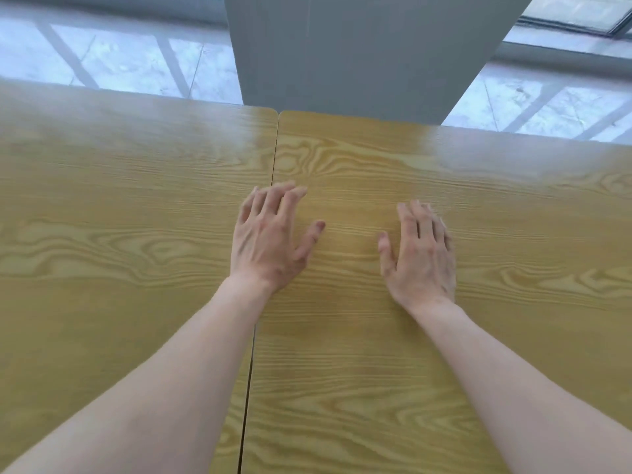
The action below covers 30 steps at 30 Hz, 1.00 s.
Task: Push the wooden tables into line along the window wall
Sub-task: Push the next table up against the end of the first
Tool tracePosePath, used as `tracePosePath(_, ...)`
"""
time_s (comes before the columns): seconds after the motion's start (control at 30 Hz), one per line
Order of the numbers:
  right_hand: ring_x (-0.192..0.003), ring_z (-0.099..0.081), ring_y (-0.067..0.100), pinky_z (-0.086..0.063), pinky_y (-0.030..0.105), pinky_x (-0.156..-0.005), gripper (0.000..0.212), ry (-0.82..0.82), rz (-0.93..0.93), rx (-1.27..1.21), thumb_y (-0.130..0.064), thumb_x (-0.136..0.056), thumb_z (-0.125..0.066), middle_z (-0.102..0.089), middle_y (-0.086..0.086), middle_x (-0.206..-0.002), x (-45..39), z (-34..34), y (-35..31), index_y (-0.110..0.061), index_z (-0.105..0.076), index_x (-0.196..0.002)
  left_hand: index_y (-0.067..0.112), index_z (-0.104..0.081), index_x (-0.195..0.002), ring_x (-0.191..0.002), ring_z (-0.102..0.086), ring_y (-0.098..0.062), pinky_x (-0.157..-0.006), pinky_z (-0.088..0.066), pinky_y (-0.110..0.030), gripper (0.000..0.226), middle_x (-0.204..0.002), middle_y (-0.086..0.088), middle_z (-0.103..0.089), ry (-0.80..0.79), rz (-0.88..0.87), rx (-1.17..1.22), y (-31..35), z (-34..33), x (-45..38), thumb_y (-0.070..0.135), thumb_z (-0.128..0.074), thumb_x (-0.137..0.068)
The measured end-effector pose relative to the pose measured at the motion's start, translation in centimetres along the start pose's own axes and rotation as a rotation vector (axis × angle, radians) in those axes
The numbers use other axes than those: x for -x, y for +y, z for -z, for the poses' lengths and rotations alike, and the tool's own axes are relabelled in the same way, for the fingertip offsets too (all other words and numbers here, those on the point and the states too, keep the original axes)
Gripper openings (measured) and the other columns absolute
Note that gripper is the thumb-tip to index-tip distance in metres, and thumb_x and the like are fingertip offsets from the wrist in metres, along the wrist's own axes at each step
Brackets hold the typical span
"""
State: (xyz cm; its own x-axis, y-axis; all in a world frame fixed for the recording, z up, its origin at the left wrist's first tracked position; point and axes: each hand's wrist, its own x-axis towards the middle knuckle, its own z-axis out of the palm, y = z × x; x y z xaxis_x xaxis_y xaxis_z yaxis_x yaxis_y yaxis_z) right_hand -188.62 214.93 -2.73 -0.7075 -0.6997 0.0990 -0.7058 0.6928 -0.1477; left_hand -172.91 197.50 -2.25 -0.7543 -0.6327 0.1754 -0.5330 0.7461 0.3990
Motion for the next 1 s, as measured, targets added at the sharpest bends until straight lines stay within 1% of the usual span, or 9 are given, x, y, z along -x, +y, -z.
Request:
tracePosePath(0.17, -0.149, -0.033, 0.034, -0.026, 0.048, -0.123, 0.066, 0.004, -0.024, -0.050, -0.050, -0.099, -0.031, -0.043, 0.016, -0.157, 4.0, 0.2, 0.3, -0.009, -0.044, -0.150, 0.024, -0.049, -0.145, -0.144, -0.037, -0.021, -0.125, -0.018, -0.041, 0.059, -0.152, 0.001, -0.048, -0.044, 0.006, 0.048, 2.9, -0.6, 4.9, 0.058, -0.045, -0.097)
tracePosePath(0.23, -0.149, -0.034, 0.034, -0.026, 0.049, -0.123, 0.066, 0.014, 0.011, -0.042, -0.051, -0.100, -0.030, -0.043, 0.016, -0.157, 9.3, 0.4, 1.0, -0.009, -0.044, -0.149, 0.024, -0.048, -0.146, -0.147, -0.036, -0.021, -0.126, -0.017, -0.042, 0.059, -0.153, 0.001, -0.047, -0.050, -0.021, 0.041, 4.9, -0.9, 10.4, 0.058, -0.044, -0.097)
tracePosePath(0.33, -0.151, -0.032, 0.032, -0.024, 0.047, -0.124, 0.066, 0.015, 0.015, -0.031, -0.052, -0.102, -0.030, -0.042, 0.015, -0.158, 16.0, 0.5, 2.9, -0.009, -0.045, -0.149, 0.024, -0.045, -0.149, -0.151, -0.032, -0.020, -0.127, -0.013, -0.042, 0.061, -0.158, 0.002, -0.044, -0.085, -0.035, 0.038, 7.5, -1.6, 17.1, 0.059, -0.041, -0.099)
tracePosePath(0.47, -0.152, -0.029, 0.031, -0.023, 0.048, -0.124, 0.069, 0.002, -0.002, -0.005, -0.055, -0.103, -0.028, -0.039, 0.016, -0.160, 20.4, 0.6, 5.0, -0.009, -0.044, -0.151, 0.027, -0.039, -0.156, -0.156, -0.021, -0.017, -0.128, -0.009, -0.042, 0.064, -0.165, 0.004, -0.035, -0.139, -0.042, -0.021, 8.8, -2.9, 22.2, 0.060, -0.035, -0.101)
tracePosePath(0.57, -0.156, -0.021, 0.028, -0.018, 0.046, -0.127, 0.071, -0.018, -0.002, -0.019, -0.058, -0.104, -0.025, -0.032, 0.014, -0.165, 21.6, 0.0, 5.4, -0.010, -0.039, -0.154, 0.026, -0.035, -0.158, -0.159, -0.013, -0.017, -0.128, -0.009, -0.043, 0.064, -0.168, 0.004, -0.029, -0.150, -0.052, -0.065, 8.1, -3.8, 23.5, 0.058, -0.032, -0.103)
tracePosePath(0.63, -0.158, -0.015, 0.026, -0.014, 0.046, -0.128, 0.075, -0.029, -0.011, -0.027, -0.062, -0.103, -0.021, -0.027, 0.012, -0.167, 21.7, -0.4, 5.4, -0.011, -0.035, -0.156, 0.025, -0.034, -0.159, -0.159, -0.012, -0.017, -0.128, -0.010, -0.044, 0.063, -0.168, 0.004, -0.028, -0.145, -0.065, -0.080, 7.8, -4.2, 23.5, 0.057, -0.031, -0.104)
tracePosePath(0.73, -0.158, -0.012, 0.025, -0.012, 0.046, -0.128, 0.081, -0.026, -0.020, -0.011, -0.067, -0.101, -0.016, -0.024, 0.011, -0.168, 21.9, -0.7, 5.1, -0.011, -0.032, -0.158, 0.025, -0.035, -0.158, -0.158, -0.014, -0.018, -0.128, -0.011, -0.044, 0.062, -0.168, 0.003, -0.029, -0.122, -0.075, -0.080, 7.6, -4.5, 23.4, 0.055, -0.031, -0.105)
tracePosePath(0.87, -0.159, -0.011, 0.026, -0.010, 0.047, -0.128, 0.087, -0.030, -0.037, 0.022, -0.073, -0.099, -0.018, -0.021, 0.013, -0.169, 21.9, -0.6, 4.7, -0.010, -0.029, -0.159, 0.024, -0.039, -0.157, -0.158, -0.018, -0.019, -0.127, -0.015, -0.045, 0.061, -0.167, 0.002, -0.032, -0.085, -0.084, -0.074, 7.4, -4.6, 23.5, 0.054, -0.031, -0.105)
tracePosePath(1.0, -0.159, -0.005, 0.026, -0.006, 0.048, -0.129, 0.095, -0.047, -0.055, 0.033, -0.078, -0.096, -0.016, -0.016, 0.014, -0.170, 22.2, -0.8, 3.9, -0.009, -0.024, -0.160, 0.021, -0.045, -0.155, -0.156, -0.024, -0.021, -0.126, -0.018, -0.046, 0.057, -0.164, 0.000, -0.038, -0.040, -0.096, -0.050, 7.1, -4.7, 23.5, 0.048, -0.034, -0.105)
